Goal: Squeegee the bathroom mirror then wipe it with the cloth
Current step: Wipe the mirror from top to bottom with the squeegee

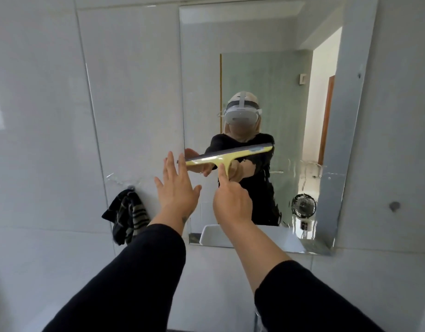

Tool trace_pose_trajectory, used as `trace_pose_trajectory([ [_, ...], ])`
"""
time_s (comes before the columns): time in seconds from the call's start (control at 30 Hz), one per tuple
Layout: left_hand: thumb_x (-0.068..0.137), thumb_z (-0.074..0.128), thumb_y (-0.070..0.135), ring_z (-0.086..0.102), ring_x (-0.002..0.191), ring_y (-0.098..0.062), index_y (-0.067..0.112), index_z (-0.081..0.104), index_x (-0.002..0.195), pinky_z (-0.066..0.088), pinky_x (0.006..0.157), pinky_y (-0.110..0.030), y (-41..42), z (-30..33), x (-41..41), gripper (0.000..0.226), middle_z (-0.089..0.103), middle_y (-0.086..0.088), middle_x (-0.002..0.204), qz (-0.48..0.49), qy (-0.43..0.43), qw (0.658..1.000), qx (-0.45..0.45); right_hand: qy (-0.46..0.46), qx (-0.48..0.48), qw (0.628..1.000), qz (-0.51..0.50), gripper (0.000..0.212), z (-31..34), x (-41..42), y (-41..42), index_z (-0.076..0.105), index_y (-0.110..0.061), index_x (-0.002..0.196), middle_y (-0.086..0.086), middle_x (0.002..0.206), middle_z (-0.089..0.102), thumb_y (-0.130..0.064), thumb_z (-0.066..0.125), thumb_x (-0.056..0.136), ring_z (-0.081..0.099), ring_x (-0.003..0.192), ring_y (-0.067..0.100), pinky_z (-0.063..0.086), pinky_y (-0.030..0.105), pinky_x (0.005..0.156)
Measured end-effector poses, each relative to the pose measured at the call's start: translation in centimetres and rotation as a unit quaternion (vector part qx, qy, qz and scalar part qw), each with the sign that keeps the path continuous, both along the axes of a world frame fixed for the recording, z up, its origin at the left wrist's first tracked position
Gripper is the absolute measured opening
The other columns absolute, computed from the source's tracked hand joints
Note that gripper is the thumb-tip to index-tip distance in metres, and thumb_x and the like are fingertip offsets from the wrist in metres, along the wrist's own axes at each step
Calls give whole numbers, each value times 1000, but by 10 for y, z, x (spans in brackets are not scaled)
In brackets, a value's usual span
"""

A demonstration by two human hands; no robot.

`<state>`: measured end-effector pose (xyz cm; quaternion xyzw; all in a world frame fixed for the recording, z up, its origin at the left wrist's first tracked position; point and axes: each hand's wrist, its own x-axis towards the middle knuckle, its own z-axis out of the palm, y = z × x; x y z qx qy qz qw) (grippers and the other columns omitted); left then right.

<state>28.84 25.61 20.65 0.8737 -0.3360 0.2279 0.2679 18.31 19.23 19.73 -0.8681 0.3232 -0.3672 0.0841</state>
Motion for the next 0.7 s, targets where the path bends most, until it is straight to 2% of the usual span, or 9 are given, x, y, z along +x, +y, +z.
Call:
trace_pose_trajectory([
  [0.13, 92, 54, 39, -11, 147, -25, 17, -9, 150, 10, 117, -54, -1, 0, -8, 89, -19, -7, 158, -12, 5, 1000, 13, 97, -110, 988, -38, 71, 10, -21, -16, 7, -31, 153, 14, 114, 59, -7, 41, 95, 61, 94, 30, 38, 33, 60],
  [0.33, 92, 53, 41, -6, 147, -27, 18, -10, 150, 9, 116, -55, -18, -5, -30, 89, -19, -8, 158, -44, 22, 998, 27, 159, -204, 963, -73, 71, 19, -67, -47, 13, -42, 149, 10, 109, 57, -4, 36, 94, 62, 89, 29, 36, 33, 59],
  [0.6, 90, 58, 36, -2, 147, -30, 23, -3, 150, 11, 115, -57, -62, -8, -73, 88, -14, -7, 158, -122, 15, 992, 22, 162, -182, 962, -122, 74, 16, -120, -82, 14, -49, 146, 8, 107, 56, -3, 36, 93, 61, 88, 29, 38, 33, 60],
  [0.7, 89, 60, 33, -3, 146, -30, 26, 1, 150, 11, 115, -58, -75, -9, -83, 85, -15, -6, 158, -144, 15, 989, 22, 143, -163, 967, -132, 76, 12, -138, -94, 15, -50, 145, 8, 115, 58, -2, 37, 91, 60, 87, 29, 41, 33, 61],
])
